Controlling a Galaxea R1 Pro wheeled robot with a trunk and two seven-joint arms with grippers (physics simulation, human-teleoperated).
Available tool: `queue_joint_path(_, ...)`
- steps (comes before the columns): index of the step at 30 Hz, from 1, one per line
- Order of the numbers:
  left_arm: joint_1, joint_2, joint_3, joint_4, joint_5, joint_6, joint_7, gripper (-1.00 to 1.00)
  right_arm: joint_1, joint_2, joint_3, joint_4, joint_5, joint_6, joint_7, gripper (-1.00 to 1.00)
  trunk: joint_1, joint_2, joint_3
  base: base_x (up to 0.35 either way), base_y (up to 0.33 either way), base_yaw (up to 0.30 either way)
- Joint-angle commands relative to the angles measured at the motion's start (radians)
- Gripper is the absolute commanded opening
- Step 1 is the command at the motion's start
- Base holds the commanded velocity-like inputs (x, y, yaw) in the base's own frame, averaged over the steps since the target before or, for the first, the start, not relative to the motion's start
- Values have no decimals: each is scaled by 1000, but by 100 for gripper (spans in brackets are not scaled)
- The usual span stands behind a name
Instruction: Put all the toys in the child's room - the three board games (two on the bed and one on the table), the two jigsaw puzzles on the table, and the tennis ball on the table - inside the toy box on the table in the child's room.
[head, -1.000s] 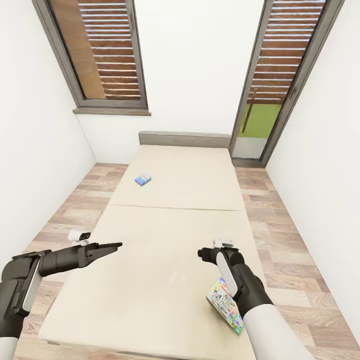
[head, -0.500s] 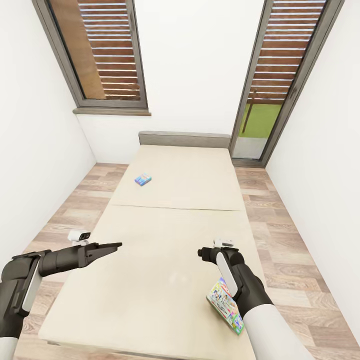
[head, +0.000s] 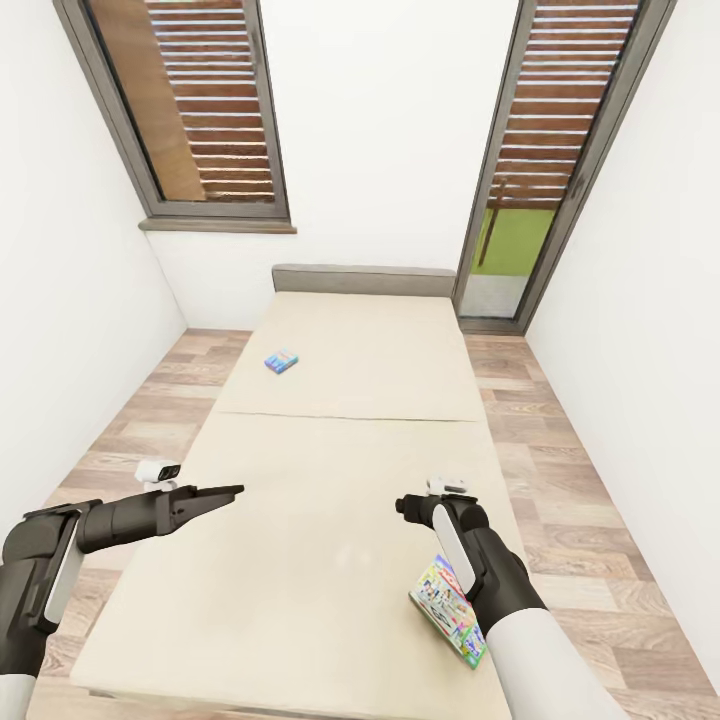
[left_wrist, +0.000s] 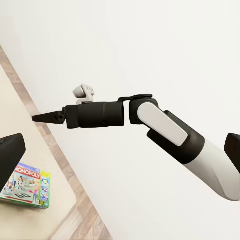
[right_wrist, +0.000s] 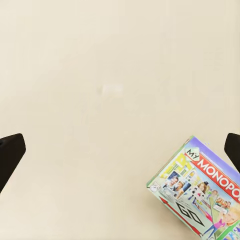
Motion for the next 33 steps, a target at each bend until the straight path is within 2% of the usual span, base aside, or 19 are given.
queue_joint_path(1, -1, 0, 0, 0, 0, 11, -4, 100, -1, 0, 1, -1, -10, 3, -9, 100, 1, -2, -2, 0, 0, -7)
queue_joint_path(17, -1, 0, -1, 0, -1, 9, -4, 100, 0, 0, 1, -1, -11, 3, -9, 100, 1, -2, -1, 0, -33, -9)
queue_joint_path(33, -1, 0, 0, 0, -1, 9, -4, 100, 0, 0, 1, -1, -10, 1, -9, 100, 1, -2, 8, 0, -2, -125)
